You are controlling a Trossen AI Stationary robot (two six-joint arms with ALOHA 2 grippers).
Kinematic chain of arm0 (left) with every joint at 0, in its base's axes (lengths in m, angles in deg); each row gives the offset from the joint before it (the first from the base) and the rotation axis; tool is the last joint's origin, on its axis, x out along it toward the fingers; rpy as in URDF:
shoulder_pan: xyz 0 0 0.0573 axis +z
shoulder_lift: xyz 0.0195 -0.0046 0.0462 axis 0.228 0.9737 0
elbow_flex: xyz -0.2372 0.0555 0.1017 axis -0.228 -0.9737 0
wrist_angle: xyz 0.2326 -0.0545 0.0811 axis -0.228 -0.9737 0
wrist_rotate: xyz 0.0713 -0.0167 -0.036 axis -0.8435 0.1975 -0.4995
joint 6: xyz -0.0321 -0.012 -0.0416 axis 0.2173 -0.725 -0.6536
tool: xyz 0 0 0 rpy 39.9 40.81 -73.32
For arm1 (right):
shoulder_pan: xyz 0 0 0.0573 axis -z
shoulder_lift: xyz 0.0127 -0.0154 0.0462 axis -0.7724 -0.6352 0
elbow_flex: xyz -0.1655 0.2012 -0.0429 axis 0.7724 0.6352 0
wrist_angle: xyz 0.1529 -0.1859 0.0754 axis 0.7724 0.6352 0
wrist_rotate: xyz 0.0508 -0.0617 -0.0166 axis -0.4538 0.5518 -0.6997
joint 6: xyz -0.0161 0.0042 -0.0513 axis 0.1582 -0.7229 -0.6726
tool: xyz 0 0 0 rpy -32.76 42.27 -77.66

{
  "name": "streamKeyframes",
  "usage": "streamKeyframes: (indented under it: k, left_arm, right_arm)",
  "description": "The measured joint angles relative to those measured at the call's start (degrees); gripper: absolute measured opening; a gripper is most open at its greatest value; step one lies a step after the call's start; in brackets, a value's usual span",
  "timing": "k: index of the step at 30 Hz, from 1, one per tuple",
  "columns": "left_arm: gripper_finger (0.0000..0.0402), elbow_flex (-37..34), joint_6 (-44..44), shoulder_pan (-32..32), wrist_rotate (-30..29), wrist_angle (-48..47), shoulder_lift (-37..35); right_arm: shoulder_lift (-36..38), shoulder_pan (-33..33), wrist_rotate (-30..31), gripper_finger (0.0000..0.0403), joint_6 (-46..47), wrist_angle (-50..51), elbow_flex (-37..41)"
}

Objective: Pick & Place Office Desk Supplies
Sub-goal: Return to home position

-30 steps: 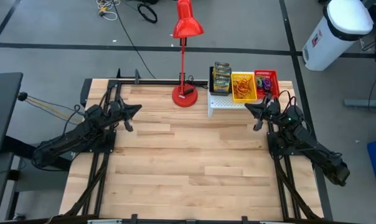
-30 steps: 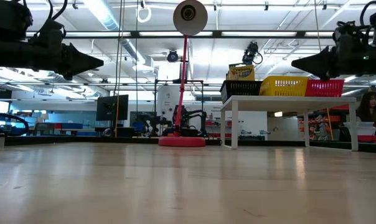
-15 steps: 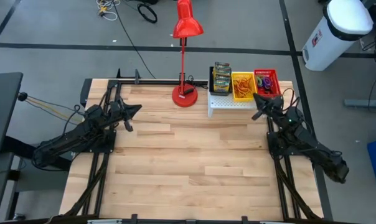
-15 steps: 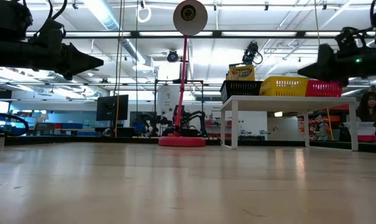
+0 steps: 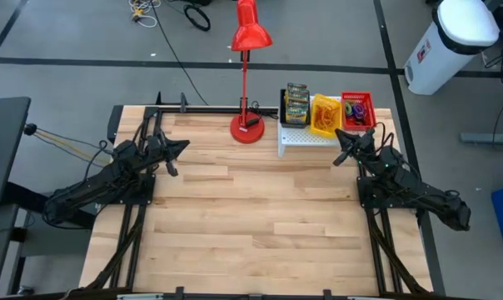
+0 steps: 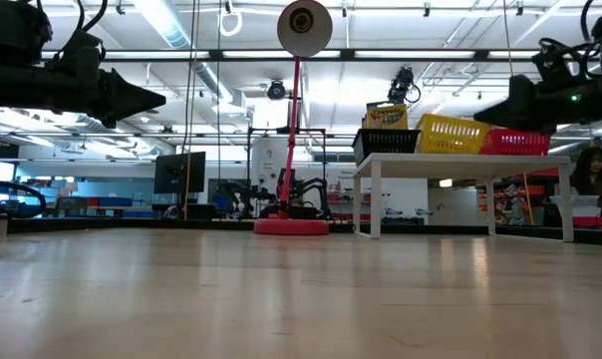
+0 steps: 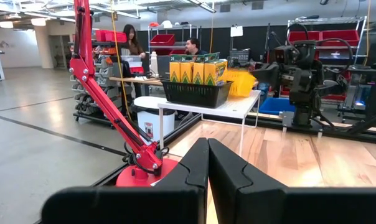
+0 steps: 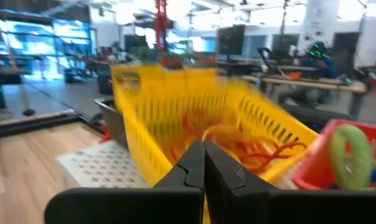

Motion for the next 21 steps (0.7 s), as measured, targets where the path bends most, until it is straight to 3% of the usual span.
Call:
streamKeyframes:
  k: [10,15,21]
  left_arm:
    - [0.0009,0.00,0.00,0.00,0.01,0.00,-0.02]
    - [0.0009,0.00,0.00,0.00,0.02,-0.01,-0.01]
    - [0.0009,0.00,0.00,0.00,0.02,-0.02,-0.02]
  right_arm:
    - [0.02,-0.52,-6.56,0.0001,-4.50,-6.59,-0.16]
    - [-1.44,-0.52,-5.68,0.0001,-2.64,1.23,-5.79]
    - [-7.71,-0.54,-11.20,0.0001,-0.23,6.09,-8.24]
